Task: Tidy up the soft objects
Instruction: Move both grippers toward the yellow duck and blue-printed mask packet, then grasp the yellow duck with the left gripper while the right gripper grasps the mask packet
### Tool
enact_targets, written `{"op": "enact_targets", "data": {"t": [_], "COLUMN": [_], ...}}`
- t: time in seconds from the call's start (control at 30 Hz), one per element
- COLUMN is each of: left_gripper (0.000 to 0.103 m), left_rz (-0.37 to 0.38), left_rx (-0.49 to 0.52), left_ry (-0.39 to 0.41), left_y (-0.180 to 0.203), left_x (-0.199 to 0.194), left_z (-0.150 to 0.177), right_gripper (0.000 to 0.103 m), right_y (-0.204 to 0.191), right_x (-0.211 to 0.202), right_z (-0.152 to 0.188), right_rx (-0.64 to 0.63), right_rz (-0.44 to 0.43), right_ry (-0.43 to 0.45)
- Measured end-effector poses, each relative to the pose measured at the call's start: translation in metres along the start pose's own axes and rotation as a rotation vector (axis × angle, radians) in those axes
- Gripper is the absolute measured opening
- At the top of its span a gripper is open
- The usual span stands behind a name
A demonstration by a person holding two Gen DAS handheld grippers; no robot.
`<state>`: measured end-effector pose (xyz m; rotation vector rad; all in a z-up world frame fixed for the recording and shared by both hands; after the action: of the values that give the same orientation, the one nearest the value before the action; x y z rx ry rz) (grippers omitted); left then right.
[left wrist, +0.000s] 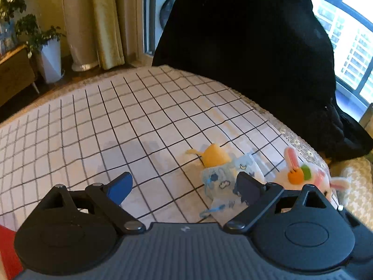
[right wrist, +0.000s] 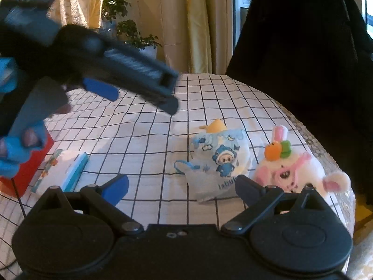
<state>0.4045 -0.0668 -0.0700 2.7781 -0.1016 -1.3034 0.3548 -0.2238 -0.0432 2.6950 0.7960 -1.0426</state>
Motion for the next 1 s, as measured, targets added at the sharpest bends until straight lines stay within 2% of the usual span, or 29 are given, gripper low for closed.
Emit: {"op": "enact_targets", "data": {"t": [0.2, 0.4, 0.67, 0.8, 0.93, 1.0], "left_gripper": [0.096, 0.096, 0.096, 0.095, 0.073, 0.068], "left_rz": [-0.003, 0.011, 0.06, 0.072, 0.089, 0.105], "left_rx": [-0.094, -0.154, -0.147, -0.139, -0.156, -0.159], "left_ry": [-0.055, -0.1, -0.168, -0.177, -0.205, -0.21], "left_y": [-0.005, -0.003, 0.007, 0.012, 0.013, 0.013], "left_x": [0.035, 0.066, 0.11, 0.125, 0.137, 0.138], "left_z": [-0.019, -0.033, -0.04, -0.039, -0.038, -0.037], "right_gripper": [0.098, 0.098, 0.095, 0.093, 0.088, 0.084], "right_y": [-0.007, -0.008, -0.009, -0.004, -0.006, -0.007], "right_x": [0.019, 0.041, 0.064, 0.075, 0.076, 0.076], "right_z": [0.0, -0.003, -0.003, -0.001, 0.0, 0.0], "right_rx": [-0.041, -0.028, -0.05, -0.037, -0.039, -0.043], "right_rz": [-0.004, 0.023, 0.098, 0.127, 0.145, 0.158], "right_ry": [-0.006, -0.008, -0.02, -0.035, -0.018, -0.016]}}
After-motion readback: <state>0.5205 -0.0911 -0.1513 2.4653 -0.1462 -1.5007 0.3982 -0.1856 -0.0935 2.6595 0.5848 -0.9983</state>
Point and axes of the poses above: each gripper's, at about its wrist camera, not at the fingertips, and x roughly the way its jaws point, y to its right, z to its underside, the point moved 2 cm from there along x, roughly the way its jaws point, and after that the axes turned 1 degree about z, right-handed, at the moved point
